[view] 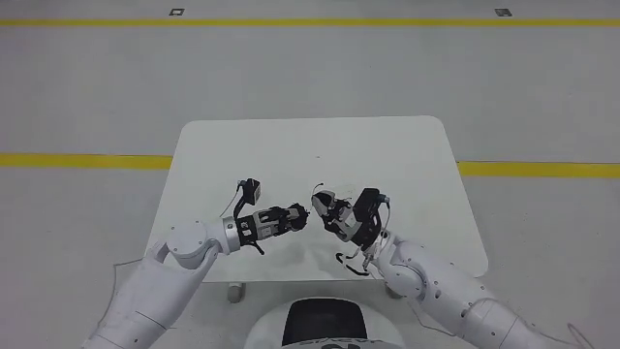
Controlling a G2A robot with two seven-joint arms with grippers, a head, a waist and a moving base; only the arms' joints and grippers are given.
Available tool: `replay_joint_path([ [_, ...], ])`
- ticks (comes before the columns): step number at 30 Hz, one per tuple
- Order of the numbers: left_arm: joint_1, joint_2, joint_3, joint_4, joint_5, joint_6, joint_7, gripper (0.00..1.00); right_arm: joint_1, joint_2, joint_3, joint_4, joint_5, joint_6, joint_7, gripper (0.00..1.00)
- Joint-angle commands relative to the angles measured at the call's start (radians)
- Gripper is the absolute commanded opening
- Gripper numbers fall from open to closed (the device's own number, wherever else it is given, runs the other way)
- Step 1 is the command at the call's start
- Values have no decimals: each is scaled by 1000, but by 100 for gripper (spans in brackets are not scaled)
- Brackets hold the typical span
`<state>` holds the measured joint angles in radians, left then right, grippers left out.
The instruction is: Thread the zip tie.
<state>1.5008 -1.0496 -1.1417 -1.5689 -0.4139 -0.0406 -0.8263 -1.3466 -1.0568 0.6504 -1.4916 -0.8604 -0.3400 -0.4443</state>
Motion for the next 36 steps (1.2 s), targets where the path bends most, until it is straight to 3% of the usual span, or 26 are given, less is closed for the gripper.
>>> replay_joint_path([
  [1,0,0,0,0,0,0,0,0,-1,-2,1,2,-3,0,-1,0],
  [36,0,0,0,0,0,0,0,0,-31,-3,23,-11,-42,0,-29,0],
])
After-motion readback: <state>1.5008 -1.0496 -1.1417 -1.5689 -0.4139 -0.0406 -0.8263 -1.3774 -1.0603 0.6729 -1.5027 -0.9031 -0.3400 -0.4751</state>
